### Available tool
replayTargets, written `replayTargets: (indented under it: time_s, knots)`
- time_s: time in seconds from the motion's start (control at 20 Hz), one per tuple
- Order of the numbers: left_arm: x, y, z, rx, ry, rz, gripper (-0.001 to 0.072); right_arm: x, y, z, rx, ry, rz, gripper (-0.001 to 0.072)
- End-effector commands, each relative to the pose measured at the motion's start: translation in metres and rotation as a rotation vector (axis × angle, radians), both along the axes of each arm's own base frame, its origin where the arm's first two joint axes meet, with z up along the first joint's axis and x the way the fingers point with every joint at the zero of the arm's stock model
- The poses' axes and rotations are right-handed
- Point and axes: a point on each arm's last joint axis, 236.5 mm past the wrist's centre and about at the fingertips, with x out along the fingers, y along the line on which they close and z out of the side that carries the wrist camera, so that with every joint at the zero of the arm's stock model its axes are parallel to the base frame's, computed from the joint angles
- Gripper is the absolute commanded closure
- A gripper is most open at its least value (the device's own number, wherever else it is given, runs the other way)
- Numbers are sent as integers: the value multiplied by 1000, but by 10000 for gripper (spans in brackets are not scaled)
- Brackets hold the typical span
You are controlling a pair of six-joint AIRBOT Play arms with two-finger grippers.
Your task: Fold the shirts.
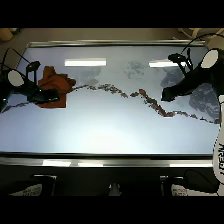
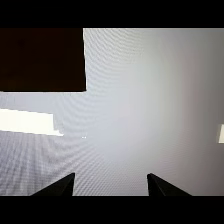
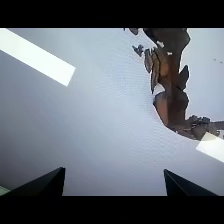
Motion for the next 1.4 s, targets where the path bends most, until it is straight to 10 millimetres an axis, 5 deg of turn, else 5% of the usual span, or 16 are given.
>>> replayTargets:
  time_s: [0.0,0.6,1.0,1.1,1.15,1.25,1.35]
  knots:
    - [0,0,0,0,-1,0,139,0,0,0,0,0,1,39]
    - [3,-1,1,-1,-13,1,139,2,0,0,1,-7,0,40]
    - [77,-1,11,-26,-289,55,196,61,-4,19,0,-264,-53,40]
    - [114,9,14,-10,-424,77,72,77,-6,27,-2,-340,-67,40]
    - [130,26,11,-1,-447,134,102,87,-7,33,-4,-389,-77,40]
    - [141,70,-27,14,-302,259,98,104,-9,46,0,-478,-95,38]
    - [145,91,-69,-36,-126,328,1,103,-8,43,2,-465,-93,36]
